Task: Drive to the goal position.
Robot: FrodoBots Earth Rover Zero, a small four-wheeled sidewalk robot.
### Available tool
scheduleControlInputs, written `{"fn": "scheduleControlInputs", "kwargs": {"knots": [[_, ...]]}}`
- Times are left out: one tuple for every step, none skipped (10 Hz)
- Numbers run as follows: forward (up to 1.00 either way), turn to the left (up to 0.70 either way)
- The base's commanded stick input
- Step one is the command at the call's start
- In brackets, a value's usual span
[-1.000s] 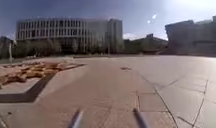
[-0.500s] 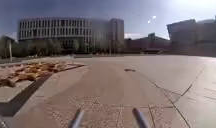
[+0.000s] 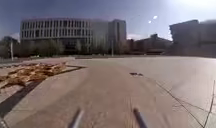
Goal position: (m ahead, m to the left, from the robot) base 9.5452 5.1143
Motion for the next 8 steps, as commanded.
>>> {"fn": "scheduleControlInputs", "kwargs": {"knots": [[1.00,-0.02],[1.00,-0.02],[1.00,-0.02],[1.00,-0.02],[1.00,-0.02],[1.00,-0.02],[1.00,-0.02],[1.00,-0.02]]}}
